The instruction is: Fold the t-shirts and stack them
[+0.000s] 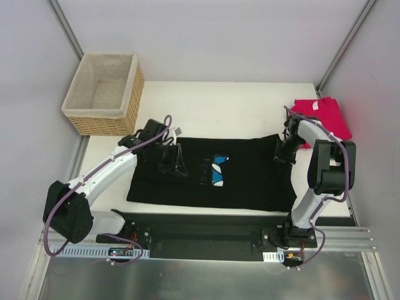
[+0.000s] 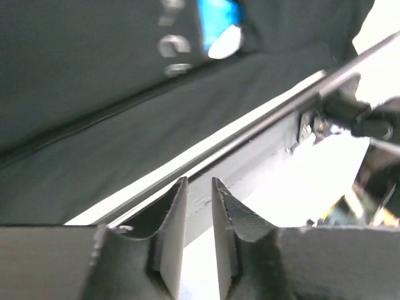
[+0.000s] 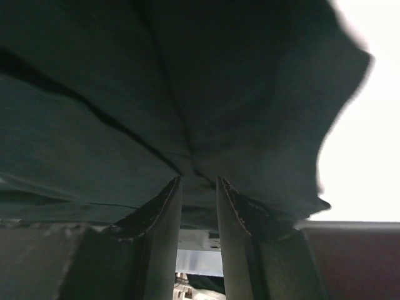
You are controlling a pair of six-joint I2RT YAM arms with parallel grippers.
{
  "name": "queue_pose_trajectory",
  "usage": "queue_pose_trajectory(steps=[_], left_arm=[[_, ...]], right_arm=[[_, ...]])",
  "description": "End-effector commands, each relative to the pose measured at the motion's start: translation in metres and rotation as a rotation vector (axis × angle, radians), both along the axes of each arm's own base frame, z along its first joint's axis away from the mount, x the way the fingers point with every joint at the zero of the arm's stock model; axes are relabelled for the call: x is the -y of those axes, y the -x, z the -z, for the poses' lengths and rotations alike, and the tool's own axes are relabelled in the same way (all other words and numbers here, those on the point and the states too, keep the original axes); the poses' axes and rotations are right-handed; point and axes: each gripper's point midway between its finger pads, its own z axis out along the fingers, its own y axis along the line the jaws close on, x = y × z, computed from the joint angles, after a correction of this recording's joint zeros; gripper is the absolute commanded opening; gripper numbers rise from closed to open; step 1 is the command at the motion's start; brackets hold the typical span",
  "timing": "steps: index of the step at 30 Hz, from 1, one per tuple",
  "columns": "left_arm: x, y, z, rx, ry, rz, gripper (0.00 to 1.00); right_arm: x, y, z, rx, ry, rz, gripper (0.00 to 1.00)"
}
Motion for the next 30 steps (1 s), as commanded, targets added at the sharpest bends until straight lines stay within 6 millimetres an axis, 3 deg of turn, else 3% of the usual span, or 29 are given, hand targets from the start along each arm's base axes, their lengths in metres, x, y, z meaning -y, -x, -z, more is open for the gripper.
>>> queue_pose_trajectory(steps=[1,6,8,10,14,19,25,30], left_arm=[[0.047,0.007,0.006,0.054,0.055,0.176,0.17],[0.096,0.024,0.041,0.057,-0.020,0.347,0.12],[0.117,0.020,0.050,0.080,-0.039,0.390,0.12],[0.137,0.026,0.051,0.096,-0.031,0.455,0.11],[0.182,0.018,0.038,0.155,0.005,0.512,0.11],[0.203,0.012,0.040,0.160,0.013,0.512,0.09],[0.214,0.019,0.069,0.128,-0.004,0.536,0.05],[0.217,0.023,0.078,0.132,-0.015,0.551,0.02]], right_arm=[[-0.015,-0.018,-0.008,0.046,-0.099,0.012,0.32],[-0.012,-0.019,-0.003,0.044,-0.104,0.025,0.31],[-0.012,-0.017,-0.002,0.039,-0.112,0.026,0.31],[-0.010,-0.014,-0.004,0.035,-0.109,0.031,0.30],[0.001,-0.010,-0.012,0.039,-0.068,0.030,0.31],[0.004,-0.005,-0.015,0.029,-0.103,0.051,0.31],[-0.003,-0.007,-0.010,0.023,-0.153,0.068,0.31],[-0.014,-0.014,-0.007,0.044,-0.228,0.084,0.34]])
